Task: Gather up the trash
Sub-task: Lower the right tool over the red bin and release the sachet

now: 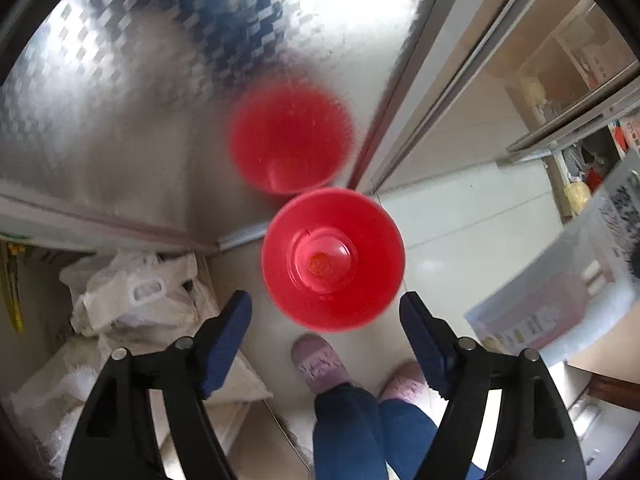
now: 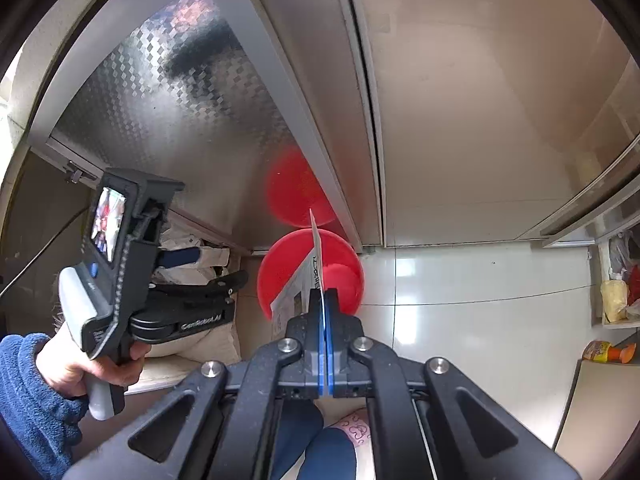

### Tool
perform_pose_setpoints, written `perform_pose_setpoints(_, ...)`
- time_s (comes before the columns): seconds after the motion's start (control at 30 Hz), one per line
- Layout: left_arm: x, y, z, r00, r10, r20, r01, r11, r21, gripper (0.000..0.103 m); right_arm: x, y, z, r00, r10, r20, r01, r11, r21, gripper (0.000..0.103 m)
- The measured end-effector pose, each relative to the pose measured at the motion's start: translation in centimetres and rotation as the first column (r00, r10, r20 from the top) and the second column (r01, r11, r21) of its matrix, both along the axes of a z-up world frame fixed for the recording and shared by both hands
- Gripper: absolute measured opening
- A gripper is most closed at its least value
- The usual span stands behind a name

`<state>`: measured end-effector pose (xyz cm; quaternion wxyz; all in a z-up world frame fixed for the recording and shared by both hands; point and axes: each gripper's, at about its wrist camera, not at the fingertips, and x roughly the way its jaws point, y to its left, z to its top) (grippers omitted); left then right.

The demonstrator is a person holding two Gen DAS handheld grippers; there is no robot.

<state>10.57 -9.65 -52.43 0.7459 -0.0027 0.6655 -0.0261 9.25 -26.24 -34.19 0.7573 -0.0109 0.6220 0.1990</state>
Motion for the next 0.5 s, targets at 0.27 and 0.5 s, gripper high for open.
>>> perform_pose_setpoints(0.27,-1.7,1.5,2.2,0.998,0.052,0.025,-0.053,0.998,0.041,0.075,0.3,2.0,-0.9,0.999,0.042,-0.016,-0.042,0.999,-0.010,0.000)
perform_pose_setpoints(0.5,-2.7,3.6,1.8,0.995,0.095,0.015,-0.095,0.995,0.042,0.084,0.7,4.5,-4.3,0.996,0.084,-0.043,-0.084,0.996,-0.008,0.000)
